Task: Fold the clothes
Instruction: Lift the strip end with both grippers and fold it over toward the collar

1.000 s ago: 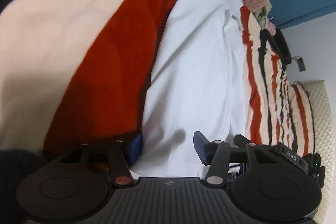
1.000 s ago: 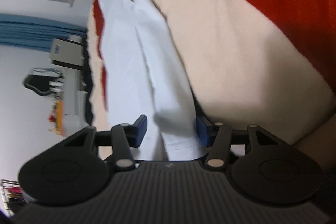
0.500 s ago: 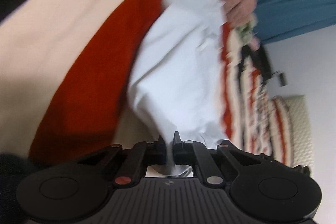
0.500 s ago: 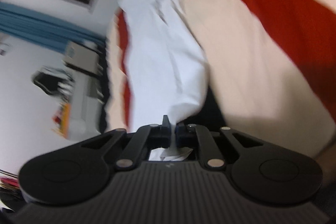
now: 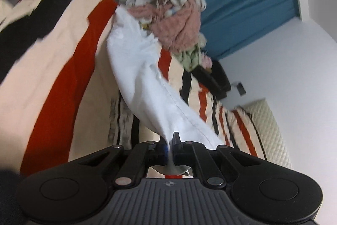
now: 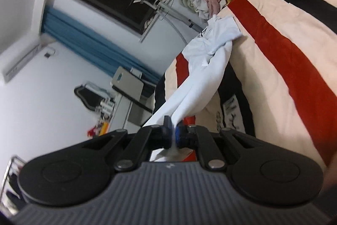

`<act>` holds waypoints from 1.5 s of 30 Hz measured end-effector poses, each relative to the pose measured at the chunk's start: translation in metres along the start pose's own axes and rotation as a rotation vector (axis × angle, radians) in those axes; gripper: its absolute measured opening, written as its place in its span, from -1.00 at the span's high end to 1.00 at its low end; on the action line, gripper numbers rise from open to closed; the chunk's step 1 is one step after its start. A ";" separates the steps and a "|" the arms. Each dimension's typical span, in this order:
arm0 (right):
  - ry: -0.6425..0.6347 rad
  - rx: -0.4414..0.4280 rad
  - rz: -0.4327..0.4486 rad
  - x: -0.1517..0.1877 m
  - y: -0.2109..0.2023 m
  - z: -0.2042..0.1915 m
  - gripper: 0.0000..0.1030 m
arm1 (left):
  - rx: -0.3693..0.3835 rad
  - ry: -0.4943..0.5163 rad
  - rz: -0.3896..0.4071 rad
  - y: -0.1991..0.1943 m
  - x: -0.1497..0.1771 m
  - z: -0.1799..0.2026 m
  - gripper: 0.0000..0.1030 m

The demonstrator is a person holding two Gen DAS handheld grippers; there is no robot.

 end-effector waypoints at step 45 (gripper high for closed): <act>-0.236 0.320 -0.122 -0.156 0.261 0.133 -0.44 | -0.458 0.463 0.192 0.310 -0.231 -0.033 -0.47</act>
Point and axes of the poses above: each gripper's, at about its wrist camera, not at the fingertips, and y roughly the way its jaws point, z to its right, x to its underside, the point moved 9 cm from there along y, roughly the way its jaws point, and after that the axes turned 8 degrees about -x, right-handed, at the moved point
